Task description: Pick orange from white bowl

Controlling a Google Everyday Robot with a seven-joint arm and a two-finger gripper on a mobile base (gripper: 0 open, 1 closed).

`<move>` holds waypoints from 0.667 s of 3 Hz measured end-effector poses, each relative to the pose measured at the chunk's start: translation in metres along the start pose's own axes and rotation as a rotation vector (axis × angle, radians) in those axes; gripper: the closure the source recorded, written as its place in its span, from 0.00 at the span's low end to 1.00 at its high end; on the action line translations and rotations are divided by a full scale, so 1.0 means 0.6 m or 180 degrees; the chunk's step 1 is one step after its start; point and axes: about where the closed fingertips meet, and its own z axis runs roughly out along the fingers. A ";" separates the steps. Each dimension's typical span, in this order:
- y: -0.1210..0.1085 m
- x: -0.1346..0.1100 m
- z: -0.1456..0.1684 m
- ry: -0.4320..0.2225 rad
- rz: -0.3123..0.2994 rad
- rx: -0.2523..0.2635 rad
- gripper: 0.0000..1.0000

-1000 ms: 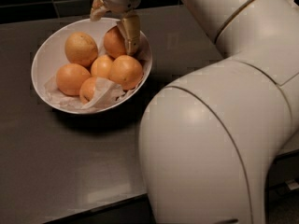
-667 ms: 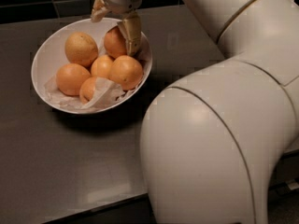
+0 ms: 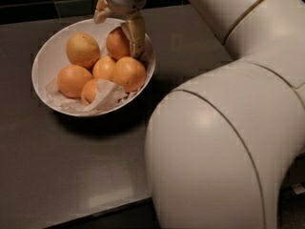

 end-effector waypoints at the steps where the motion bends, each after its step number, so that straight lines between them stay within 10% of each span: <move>1: 0.000 -0.006 0.003 -0.0055 -0.0069 -0.0049 0.16; 2: -0.008 -0.014 0.003 -0.0086 -0.0194 -0.0060 0.16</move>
Offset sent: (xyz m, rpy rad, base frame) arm -0.0286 -0.0099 0.0055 -0.0871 0.1247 0.1430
